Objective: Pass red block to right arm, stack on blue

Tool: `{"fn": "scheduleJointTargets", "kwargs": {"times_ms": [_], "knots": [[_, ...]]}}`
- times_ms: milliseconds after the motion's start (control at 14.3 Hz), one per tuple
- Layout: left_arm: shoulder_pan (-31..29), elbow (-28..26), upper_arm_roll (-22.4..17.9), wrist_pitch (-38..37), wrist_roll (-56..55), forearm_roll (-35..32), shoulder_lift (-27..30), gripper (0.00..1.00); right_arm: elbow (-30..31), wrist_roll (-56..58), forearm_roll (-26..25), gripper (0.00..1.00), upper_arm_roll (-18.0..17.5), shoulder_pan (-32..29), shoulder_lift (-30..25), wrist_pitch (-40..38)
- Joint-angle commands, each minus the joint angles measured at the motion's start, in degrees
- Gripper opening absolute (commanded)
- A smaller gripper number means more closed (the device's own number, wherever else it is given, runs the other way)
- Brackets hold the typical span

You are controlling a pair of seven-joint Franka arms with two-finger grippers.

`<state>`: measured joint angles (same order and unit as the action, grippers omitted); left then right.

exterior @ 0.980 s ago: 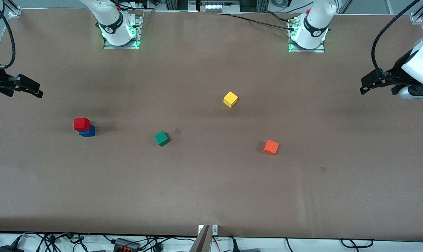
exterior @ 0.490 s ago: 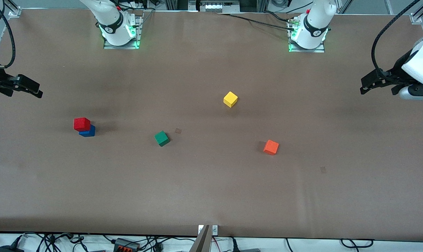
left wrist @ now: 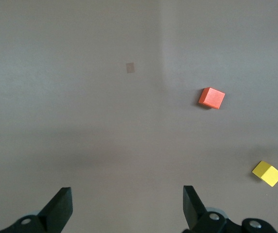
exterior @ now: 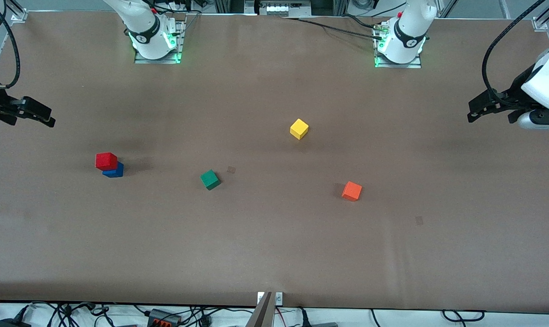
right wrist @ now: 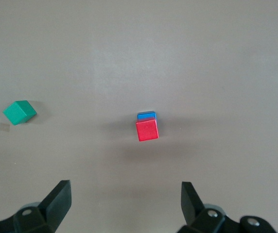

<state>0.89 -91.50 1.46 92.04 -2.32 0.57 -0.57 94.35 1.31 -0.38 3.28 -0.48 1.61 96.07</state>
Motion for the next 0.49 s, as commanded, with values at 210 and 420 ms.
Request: {"fn": "scheduleJointTargets", "kwargs": {"times_ms": [210,420], "knots": [[0.4,1.8,-0.3,-1.2,-0.1,-0.7,-0.7,1.0,0.8,0.3,-1.0,1.0,-0.6,-0.3,-1.7,0.1],[0.5,1.8,-0.3,-1.2,-0.1,-0.7,-0.7,1.0,0.8,0.3,-0.9,1.0,-0.5,-0.3,-1.8,0.0]]}}
